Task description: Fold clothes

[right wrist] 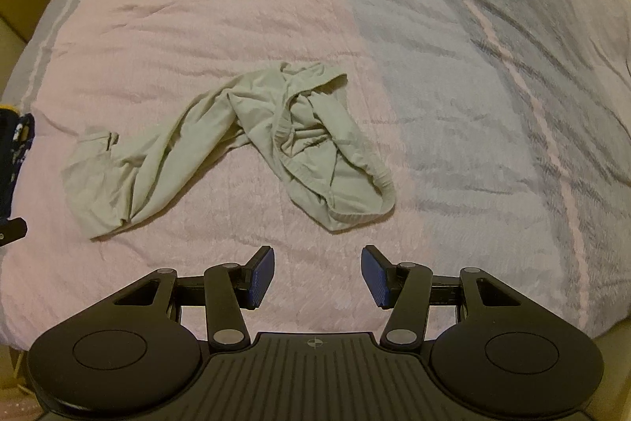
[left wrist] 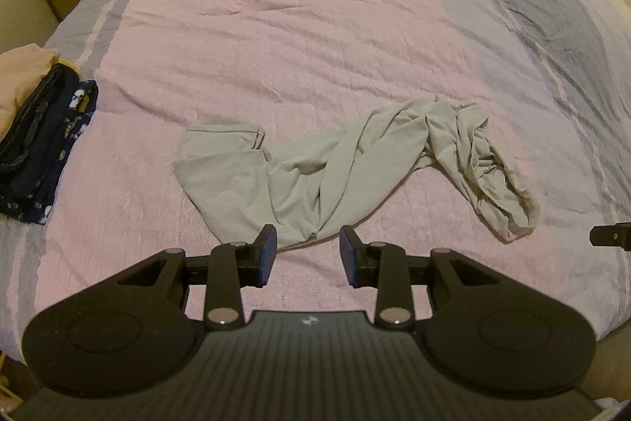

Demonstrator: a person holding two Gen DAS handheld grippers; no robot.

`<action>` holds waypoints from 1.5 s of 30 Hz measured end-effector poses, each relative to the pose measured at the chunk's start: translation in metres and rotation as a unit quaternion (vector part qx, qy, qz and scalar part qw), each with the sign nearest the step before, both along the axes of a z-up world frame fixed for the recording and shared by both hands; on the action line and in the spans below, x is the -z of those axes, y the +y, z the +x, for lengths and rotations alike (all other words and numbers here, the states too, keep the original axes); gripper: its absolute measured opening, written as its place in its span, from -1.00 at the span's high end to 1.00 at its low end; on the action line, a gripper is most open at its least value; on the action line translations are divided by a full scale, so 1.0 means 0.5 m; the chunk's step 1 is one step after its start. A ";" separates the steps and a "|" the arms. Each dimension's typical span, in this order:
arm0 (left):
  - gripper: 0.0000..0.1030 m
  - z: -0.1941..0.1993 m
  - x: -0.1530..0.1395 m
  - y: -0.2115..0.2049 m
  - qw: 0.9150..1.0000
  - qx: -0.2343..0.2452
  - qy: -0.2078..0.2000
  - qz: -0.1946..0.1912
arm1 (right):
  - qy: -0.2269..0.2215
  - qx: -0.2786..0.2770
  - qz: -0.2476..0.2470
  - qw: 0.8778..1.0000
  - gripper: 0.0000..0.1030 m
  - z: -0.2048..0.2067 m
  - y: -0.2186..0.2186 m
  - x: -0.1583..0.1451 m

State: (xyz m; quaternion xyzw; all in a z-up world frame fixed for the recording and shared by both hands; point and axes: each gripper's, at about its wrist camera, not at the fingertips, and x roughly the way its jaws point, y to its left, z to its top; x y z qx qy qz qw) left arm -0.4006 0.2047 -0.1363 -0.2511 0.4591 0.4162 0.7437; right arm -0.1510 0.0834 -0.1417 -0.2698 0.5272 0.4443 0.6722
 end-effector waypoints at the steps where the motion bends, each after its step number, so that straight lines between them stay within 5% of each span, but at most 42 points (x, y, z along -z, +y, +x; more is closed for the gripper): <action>1: 0.41 0.002 -0.002 -0.005 1.000 -0.004 0.001 0.001 | 0.000 -0.003 0.002 1.000 -0.02 0.005 -0.002 -0.002; 20: 0.38 0.041 0.025 0.009 0.999 -0.039 0.024 -0.004 | 0.009 -0.016 -0.009 1.000 -0.02 0.089 0.008 0.034; 40: 0.36 0.006 0.152 0.218 0.996 -0.060 0.014 -0.061 | 0.086 0.089 -0.013 0.992 -0.02 0.145 0.075 0.165; 45: 0.36 -0.003 0.190 0.277 0.995 -0.077 0.004 -0.069 | 0.107 0.131 0.033 0.985 -0.02 0.181 0.117 0.198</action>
